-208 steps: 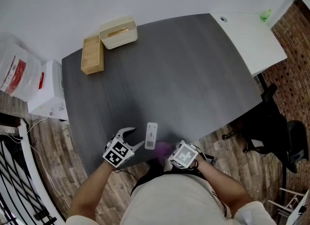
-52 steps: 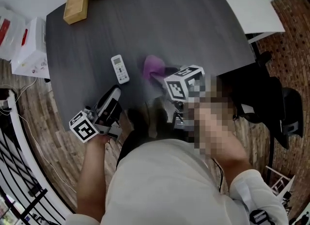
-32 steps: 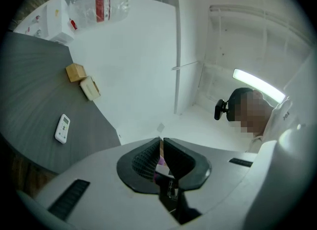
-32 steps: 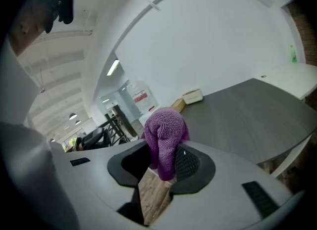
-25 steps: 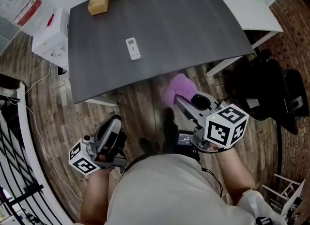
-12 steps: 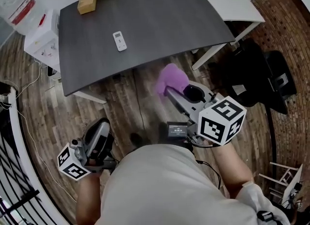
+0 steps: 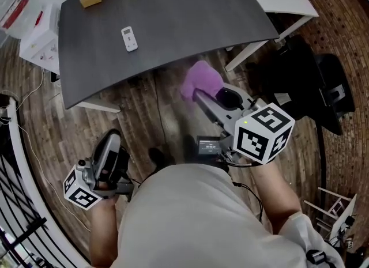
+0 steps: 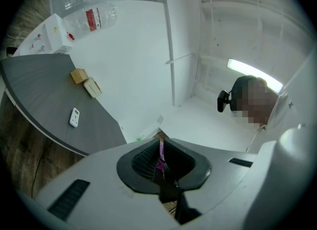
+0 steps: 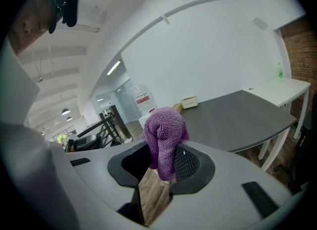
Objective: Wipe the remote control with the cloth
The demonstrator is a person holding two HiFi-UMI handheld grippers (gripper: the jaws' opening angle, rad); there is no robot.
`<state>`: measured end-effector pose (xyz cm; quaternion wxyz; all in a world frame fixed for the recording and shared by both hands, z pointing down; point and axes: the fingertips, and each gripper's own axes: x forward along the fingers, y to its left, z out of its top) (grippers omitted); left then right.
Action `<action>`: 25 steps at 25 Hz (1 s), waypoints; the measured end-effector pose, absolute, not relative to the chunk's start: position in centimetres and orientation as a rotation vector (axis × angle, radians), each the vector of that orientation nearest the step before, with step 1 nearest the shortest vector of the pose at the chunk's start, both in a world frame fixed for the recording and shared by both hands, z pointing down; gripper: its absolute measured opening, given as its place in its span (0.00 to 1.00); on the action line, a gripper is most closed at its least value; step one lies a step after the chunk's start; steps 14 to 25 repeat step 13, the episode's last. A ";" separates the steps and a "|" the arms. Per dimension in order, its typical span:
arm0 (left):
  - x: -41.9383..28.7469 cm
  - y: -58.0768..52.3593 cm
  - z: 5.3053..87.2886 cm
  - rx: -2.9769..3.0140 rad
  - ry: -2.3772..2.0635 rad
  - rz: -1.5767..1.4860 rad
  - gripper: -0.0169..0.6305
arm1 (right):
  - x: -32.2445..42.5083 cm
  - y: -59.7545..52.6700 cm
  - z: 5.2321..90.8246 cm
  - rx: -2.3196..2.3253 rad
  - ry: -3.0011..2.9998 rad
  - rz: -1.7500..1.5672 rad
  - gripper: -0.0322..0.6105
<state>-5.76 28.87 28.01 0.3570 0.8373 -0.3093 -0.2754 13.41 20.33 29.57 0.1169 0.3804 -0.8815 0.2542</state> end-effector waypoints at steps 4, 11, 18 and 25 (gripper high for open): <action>-5.0 28.3 28.3 2.156 -0.798 -0.700 0.06 | 14.0 19.8 29.9 1.121 -2.586 0.752 0.24; -3.6 28.4 28.2 2.205 -0.798 -0.656 0.06 | 15.0 19.5 29.8 1.149 -2.590 0.747 0.24; -3.2 28.7 27.9 2.244 -0.784 -0.645 0.05 | 15.3 19.4 29.8 1.160 -2.590 0.745 0.24; -3.2 28.7 27.9 2.244 -0.784 -0.645 0.05 | 15.3 19.4 29.8 1.160 -2.590 0.745 0.24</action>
